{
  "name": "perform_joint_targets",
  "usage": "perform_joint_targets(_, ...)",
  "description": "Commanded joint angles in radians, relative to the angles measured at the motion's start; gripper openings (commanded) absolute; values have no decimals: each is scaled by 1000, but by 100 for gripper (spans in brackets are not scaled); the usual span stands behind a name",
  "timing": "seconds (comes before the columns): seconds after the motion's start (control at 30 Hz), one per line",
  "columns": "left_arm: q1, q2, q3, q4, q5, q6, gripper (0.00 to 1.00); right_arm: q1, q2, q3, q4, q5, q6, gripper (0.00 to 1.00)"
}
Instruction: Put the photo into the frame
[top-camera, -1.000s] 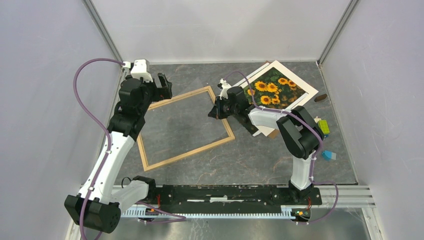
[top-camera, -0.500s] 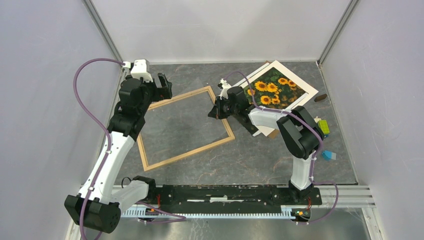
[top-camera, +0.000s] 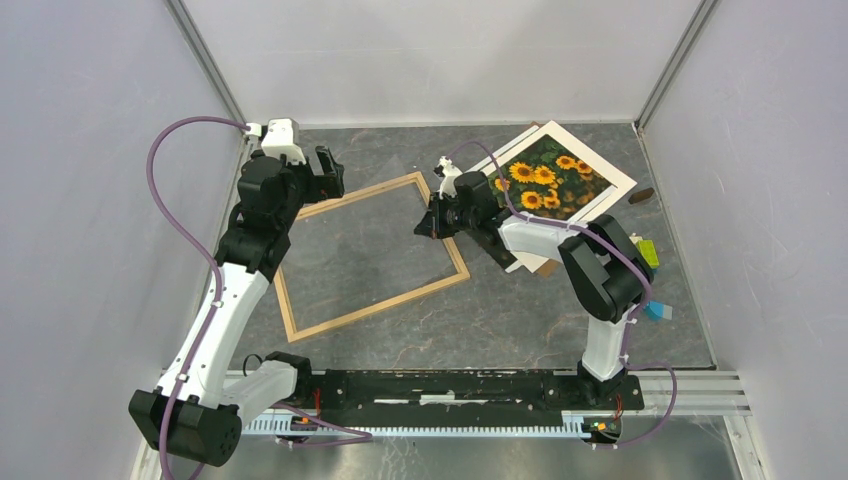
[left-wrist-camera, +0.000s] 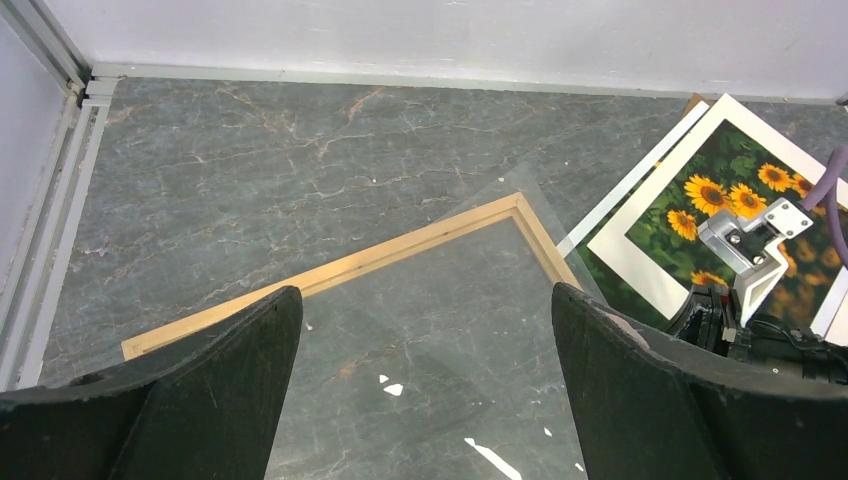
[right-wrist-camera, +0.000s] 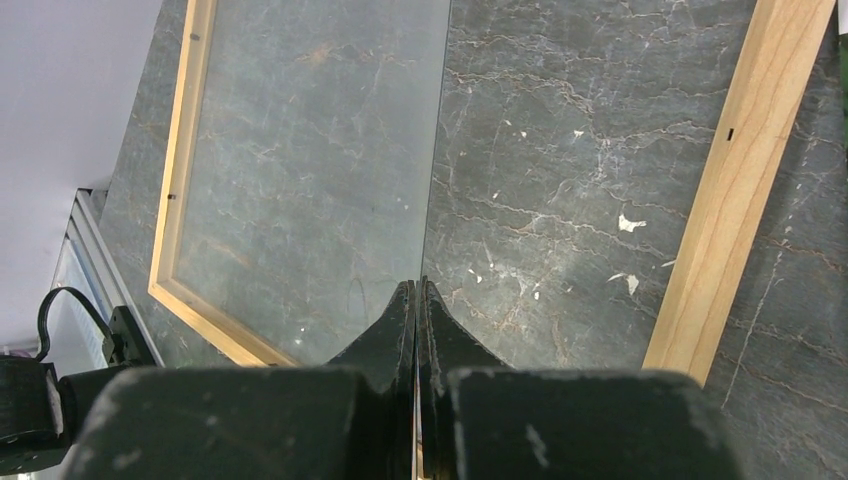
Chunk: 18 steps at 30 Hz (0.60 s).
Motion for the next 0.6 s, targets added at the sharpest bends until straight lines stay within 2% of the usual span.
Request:
perform_joint_targets(0.0, 1, -13, 7, 40, -10, 50, 100, 11, -64, 0, 11, -2, -14, 0)
perform_joint_targets(0.57, 2, -13, 7, 40, -7, 49, 100, 20, -77, -5, 9, 16, -25, 0)
